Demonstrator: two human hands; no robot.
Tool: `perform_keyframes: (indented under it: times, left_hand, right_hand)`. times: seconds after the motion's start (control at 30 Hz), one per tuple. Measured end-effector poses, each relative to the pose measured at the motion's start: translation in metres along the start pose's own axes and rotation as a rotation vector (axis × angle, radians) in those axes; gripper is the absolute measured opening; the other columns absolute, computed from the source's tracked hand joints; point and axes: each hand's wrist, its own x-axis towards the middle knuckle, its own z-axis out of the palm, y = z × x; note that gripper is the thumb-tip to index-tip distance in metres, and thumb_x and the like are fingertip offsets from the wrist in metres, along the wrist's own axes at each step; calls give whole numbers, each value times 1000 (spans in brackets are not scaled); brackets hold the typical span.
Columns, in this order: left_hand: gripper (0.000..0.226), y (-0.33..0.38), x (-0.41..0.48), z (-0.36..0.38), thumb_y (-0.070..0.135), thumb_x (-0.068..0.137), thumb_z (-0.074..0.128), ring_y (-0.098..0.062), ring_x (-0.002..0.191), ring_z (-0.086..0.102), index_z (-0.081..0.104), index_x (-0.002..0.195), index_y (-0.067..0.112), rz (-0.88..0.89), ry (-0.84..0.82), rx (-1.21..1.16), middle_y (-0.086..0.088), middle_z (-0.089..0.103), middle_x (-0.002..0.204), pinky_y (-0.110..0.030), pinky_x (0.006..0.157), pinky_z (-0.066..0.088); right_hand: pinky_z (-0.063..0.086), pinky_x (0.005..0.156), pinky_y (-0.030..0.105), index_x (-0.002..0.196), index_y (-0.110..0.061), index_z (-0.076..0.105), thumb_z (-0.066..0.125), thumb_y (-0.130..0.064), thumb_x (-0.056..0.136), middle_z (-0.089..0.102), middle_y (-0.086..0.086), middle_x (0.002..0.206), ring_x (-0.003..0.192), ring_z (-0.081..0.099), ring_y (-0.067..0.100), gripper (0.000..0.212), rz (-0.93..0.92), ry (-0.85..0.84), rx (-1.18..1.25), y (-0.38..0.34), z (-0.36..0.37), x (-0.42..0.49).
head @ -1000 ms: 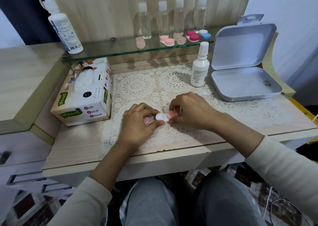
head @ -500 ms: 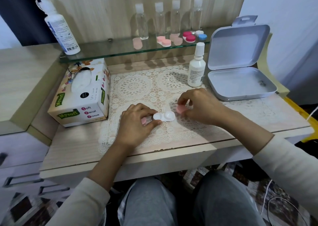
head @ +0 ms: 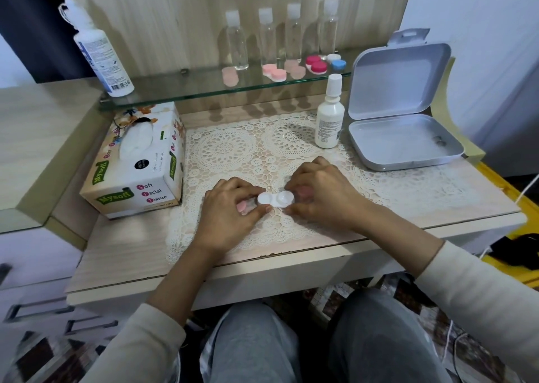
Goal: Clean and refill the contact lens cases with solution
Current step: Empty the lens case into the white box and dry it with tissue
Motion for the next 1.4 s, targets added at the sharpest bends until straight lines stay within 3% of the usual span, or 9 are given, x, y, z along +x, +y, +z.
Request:
perform_keyframes:
  times: [0.13, 0.23, 0.37, 0.5, 0.7, 0.83, 0.97, 1.17, 1.4]
  left_hand:
    - [56, 0, -1, 0, 63, 63, 51, -11, 87, 51, 72, 97, 25, -8, -5, 1, 14, 57, 86, -43, 82, 43]
    - [52, -1, 0, -2, 59, 64, 61, -11, 89, 54, 71, 101, 24, -31, -20, -30, 13, 58, 89, -39, 83, 45]
    - [40, 3, 2, -7, 33, 72, 77, -11, 88, 57, 69, 108, 18, -69, -42, -133, 5, 60, 96, -25, 82, 46]
    - [41, 12, 12, -16, 38, 76, 69, -1, 88, 55, 65, 113, 20, -97, -89, -135, 8, 58, 104, -9, 75, 40]
    - [37, 46, 32, 2, 36, 84, 63, -10, 105, 51, 63, 116, 19, 15, -82, -34, 5, 56, 114, -21, 88, 35]
    - [39, 75, 42, 40, 34, 88, 58, -14, 119, 41, 58, 123, 17, 119, -175, 47, 2, 53, 126, -23, 95, 30]
    - [48, 86, 52, 69, 39, 91, 52, -15, 129, 31, 48, 133, 17, 171, -251, 162, 2, 43, 141, -25, 104, 25]
    - [52, 83, 55, 79, 49, 91, 44, -13, 129, 33, 51, 131, 17, 164, -245, 242, 7, 44, 141, -29, 106, 28]
    - [52, 76, 55, 79, 52, 90, 42, -7, 125, 36, 53, 129, 20, 173, -234, 202, 11, 47, 138, -29, 104, 29]
  right_hand:
    - [37, 81, 31, 96, -16, 71, 74, -34, 73, 64, 2, 98, 95, 47, 22, 29, 10, 51, 96, 1, 6, 0]
    - [37, 79, 32, 92, -15, 72, 75, -29, 72, 67, 4, 91, 90, 50, 24, 25, 15, 110, 155, 2, 8, -2]
    - [26, 72, 24, 93, -13, 73, 73, -24, 74, 71, 5, 88, 86, 52, 21, 22, 29, 211, 199, 2, 0, -6]
    - [23, 72, 19, 100, -15, 71, 74, -20, 75, 66, -5, 90, 90, 43, 9, 26, 83, 254, 260, 11, -15, -8]
    - [21, 61, 19, 100, -17, 70, 73, -23, 77, 62, -10, 85, 84, 44, 9, 24, 161, 307, 200, 40, -39, -20]
    - [26, 67, 18, 103, -15, 69, 73, -22, 76, 69, -3, 94, 92, 54, 16, 29, 224, 398, 163, 72, -60, -31]
    - [24, 71, 13, 100, -13, 70, 71, -19, 78, 70, -3, 92, 90, 51, 12, 23, 263, 454, 61, 107, -75, -36]
    - [39, 71, 36, 80, -9, 71, 73, -8, 62, 71, 4, 76, 70, 57, 33, 17, 83, 579, -240, 140, -75, -25]
    - [45, 72, 36, 81, -12, 72, 80, 1, 55, 70, 0, 76, 63, 55, 29, 30, -93, 622, -431, 152, -67, -16]
